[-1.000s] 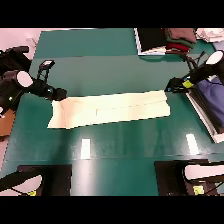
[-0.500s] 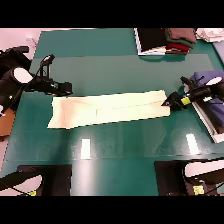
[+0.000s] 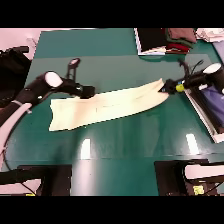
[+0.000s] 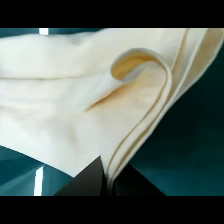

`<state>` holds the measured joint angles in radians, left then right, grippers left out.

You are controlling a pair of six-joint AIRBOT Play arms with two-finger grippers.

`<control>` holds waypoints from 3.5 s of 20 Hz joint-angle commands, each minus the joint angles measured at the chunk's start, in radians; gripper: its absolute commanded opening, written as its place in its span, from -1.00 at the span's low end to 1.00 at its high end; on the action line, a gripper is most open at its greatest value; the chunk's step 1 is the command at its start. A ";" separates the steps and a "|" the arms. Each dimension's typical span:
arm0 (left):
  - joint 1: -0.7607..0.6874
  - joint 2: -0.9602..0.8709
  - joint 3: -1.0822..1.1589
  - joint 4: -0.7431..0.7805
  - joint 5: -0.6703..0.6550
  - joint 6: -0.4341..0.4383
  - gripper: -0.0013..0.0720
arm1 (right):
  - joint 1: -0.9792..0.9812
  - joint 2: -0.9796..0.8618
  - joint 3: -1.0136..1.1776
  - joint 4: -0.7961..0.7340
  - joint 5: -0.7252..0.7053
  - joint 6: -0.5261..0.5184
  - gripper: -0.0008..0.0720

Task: Fold the shirts.

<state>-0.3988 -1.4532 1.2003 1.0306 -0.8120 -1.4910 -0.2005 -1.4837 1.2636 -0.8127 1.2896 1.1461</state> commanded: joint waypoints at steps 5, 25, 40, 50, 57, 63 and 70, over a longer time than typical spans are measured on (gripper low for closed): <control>-0.169 -0.284 0.213 -0.017 0.034 -0.002 -0.90 | 0.193 0.161 0.277 0.009 0.052 0.136 -0.93; 0.320 0.255 0.286 0.321 -0.148 -0.045 -0.90 | 0.901 -0.132 0.454 0.230 -0.363 0.070 -0.89; 0.215 0.348 0.283 0.332 -0.156 -0.019 -0.90 | 0.515 -0.133 0.186 -0.089 -0.118 0.198 0.12; 0.208 0.308 0.276 0.320 -0.158 -0.018 -0.90 | 0.527 -0.352 0.099 0.193 -0.195 0.169 0.73; 0.208 0.307 0.276 0.289 -0.177 -0.019 -0.90 | 0.726 -0.499 0.350 0.184 -0.334 0.162 -0.84; 0.085 0.306 0.276 0.273 -0.168 -0.011 -0.90 | 0.591 -0.397 0.533 -0.040 -0.249 0.202 -0.93; -0.017 0.306 0.276 0.270 -0.138 0.002 -0.90 | 0.100 -0.069 0.467 -0.341 -0.108 0.268 -0.93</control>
<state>-0.3878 -1.1465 1.4761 1.3022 -0.9600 -1.4899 0.0898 -1.6669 1.7493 -1.0336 1.1206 1.3949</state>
